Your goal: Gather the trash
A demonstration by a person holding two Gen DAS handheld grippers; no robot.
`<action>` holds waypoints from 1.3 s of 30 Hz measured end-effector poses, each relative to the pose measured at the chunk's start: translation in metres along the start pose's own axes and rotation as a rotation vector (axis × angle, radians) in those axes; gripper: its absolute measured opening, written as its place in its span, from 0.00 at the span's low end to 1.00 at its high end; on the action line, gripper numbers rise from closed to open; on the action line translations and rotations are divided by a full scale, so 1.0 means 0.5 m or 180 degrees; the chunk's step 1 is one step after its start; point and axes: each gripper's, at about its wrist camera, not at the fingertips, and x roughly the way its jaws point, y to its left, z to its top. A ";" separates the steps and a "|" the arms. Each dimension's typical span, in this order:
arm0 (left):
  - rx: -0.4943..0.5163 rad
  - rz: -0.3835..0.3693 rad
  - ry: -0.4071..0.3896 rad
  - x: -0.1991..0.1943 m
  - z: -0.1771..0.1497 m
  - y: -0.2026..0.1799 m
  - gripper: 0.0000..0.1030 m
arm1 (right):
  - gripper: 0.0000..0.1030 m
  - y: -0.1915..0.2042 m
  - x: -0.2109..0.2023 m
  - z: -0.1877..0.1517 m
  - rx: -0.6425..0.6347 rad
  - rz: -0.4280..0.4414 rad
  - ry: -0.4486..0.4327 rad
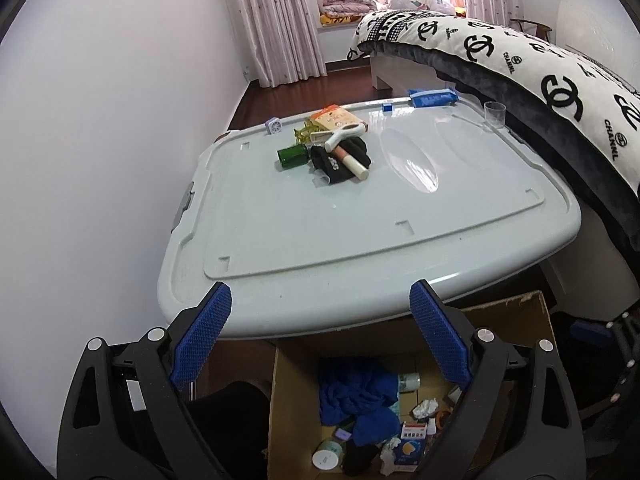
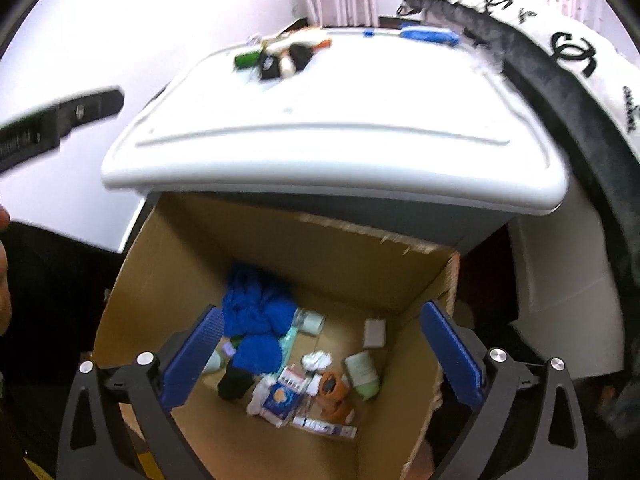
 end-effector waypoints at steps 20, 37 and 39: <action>-0.0032 -0.0013 -0.0202 0.064 0.129 -0.030 0.86 | 0.95 -0.071 -0.063 0.161 -0.0040 -0.0164 -0.0551; 0.0122 -0.0329 -0.0441 0.104 0.188 -0.115 0.89 | 0.95 -0.138 -0.086 0.210 0.0033 -0.0521 -0.1032; 0.0141 -0.0301 -0.0495 0.103 0.188 -0.121 0.89 | 0.95 -0.133 -0.085 0.206 -0.0010 -0.0572 -0.1037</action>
